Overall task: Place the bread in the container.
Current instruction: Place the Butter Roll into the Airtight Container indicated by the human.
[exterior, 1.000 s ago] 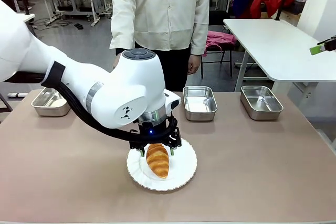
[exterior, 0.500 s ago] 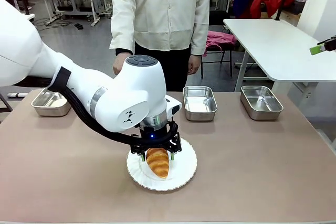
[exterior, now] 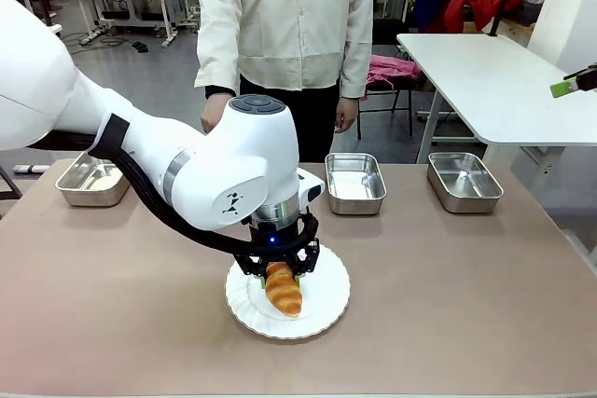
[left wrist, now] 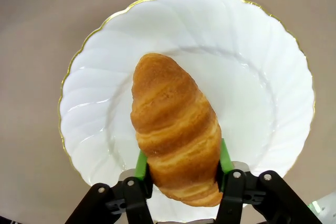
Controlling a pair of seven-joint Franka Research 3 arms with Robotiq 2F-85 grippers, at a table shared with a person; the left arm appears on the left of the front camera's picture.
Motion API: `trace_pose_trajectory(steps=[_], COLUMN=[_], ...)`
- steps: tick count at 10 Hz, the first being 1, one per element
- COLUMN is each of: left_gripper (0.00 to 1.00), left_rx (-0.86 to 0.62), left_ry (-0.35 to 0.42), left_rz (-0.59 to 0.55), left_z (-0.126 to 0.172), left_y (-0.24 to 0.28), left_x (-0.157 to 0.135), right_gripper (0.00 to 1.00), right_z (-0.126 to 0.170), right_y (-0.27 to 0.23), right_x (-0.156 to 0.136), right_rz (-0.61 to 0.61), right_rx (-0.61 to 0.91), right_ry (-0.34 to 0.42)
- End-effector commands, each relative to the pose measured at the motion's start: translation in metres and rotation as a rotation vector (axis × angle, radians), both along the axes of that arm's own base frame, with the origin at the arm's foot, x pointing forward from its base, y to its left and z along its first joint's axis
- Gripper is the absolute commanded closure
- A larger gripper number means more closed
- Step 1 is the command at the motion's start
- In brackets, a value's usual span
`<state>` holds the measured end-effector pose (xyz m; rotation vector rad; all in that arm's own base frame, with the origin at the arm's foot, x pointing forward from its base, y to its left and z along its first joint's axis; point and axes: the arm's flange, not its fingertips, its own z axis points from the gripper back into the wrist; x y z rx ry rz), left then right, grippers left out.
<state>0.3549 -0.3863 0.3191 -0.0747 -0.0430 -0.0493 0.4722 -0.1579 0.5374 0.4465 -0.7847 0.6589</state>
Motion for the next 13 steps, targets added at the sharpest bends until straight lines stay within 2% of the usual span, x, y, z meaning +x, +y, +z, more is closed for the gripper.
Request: trace_pose_trajectory(steps=[1,6,7,10,13], left_gripper=[0.50,0.50,0.50,0.50,0.50], left_rx=[-0.008,-0.001,-0.017,-0.027,-0.052], left_ry=[-0.007,-0.001,-0.071,-0.158,-0.218], left_rz=[0.002,0.000,-0.006,0.000,-0.067], left_z=[-0.001,0.001,0.023,0.084,0.133], left_y=[0.001,-0.001,0.006,0.043,0.097], left_x=[0.000,0.001,0.007,0.034,0.091], right_gripper=[0.00,0.00,0.00,0.00,0.00], right_z=[0.000,0.000,0.000,0.000,0.000], right_y=[0.002,0.002,0.002,0.002,0.002], right_x=[-0.002,-0.002,-0.002,-0.002,-0.002], right_rz=[0.005,0.005,0.005,0.005,0.005], right_rx=[0.010,0.010,0.010,0.010,0.010], right_ry=[-0.011,-0.011,-0.011,-0.011,-0.011])
